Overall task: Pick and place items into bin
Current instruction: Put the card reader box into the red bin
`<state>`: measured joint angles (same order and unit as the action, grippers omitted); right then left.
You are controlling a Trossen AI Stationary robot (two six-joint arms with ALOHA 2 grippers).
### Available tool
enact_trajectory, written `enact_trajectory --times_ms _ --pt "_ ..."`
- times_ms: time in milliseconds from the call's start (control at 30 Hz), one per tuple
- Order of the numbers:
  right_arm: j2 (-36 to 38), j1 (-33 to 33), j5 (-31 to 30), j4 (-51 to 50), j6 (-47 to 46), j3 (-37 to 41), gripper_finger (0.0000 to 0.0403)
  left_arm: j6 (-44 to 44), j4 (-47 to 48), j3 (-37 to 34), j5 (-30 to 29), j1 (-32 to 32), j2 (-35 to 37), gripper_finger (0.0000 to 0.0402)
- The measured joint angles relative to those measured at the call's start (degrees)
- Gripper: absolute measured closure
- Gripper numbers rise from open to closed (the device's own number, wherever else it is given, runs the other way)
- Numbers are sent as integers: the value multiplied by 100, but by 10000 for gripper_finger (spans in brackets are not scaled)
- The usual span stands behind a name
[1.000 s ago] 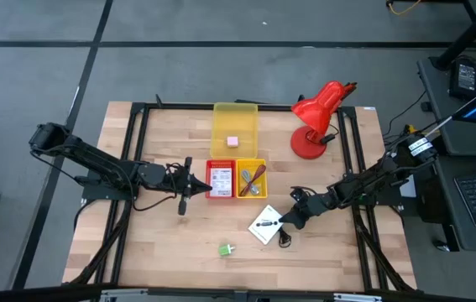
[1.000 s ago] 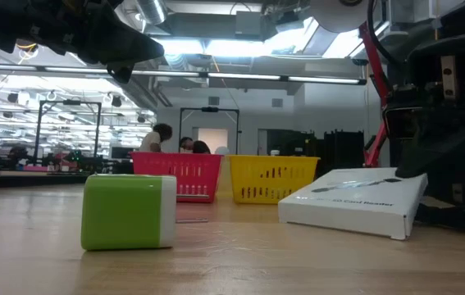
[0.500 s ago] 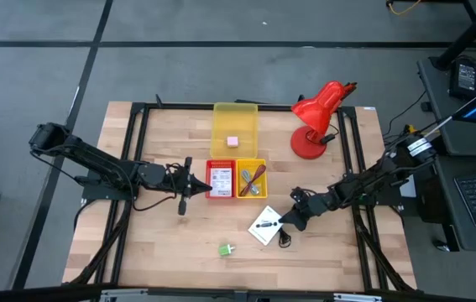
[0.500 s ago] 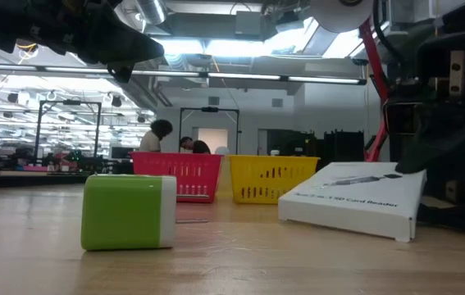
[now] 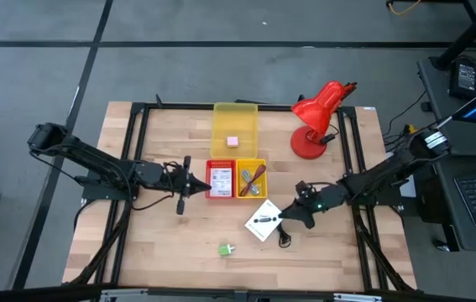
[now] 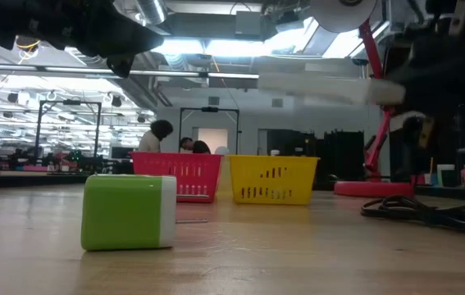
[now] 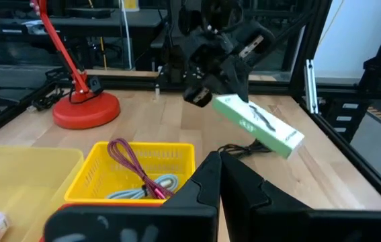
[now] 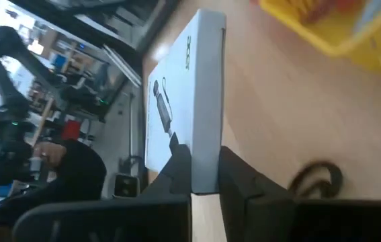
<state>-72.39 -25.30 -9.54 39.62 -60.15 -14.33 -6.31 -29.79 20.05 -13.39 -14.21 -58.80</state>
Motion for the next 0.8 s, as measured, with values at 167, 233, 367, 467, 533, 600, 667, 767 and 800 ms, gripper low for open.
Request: enact_trajectory --times_ms 167,233,367,467,533,600,667,767,800 --pt "484 0 -323 6 591 -7 380 -100 8 0 2 -1 39 397" --pt "636 0 -528 8 876 -11 380 -139 -2 0 0 -1 47 396" --pt "762 0 -1076 0 1524 -13 381 -149 4 0 0 -1 47 399" --pt "762 0 -1503 -17 1997 -13 381 -149 6 0 0 -1 47 400" --pt "762 0 -1776 4 2300 -15 381 -149 6 0 0 -1 47 399" --pt "762 0 -2000 90 2614 -15 381 -149 6 0 0 -1 47 397" --pt "762 0 -2176 317 2981 -15 381 -149 6 0 0 -1 47 397" --pt "764 0 -2393 623 3463 -17 381 -149 6 0 0 0 47 398" --pt "764 0 -2467 712 3600 -20 381 -149 6 -2 0 0 47 399"
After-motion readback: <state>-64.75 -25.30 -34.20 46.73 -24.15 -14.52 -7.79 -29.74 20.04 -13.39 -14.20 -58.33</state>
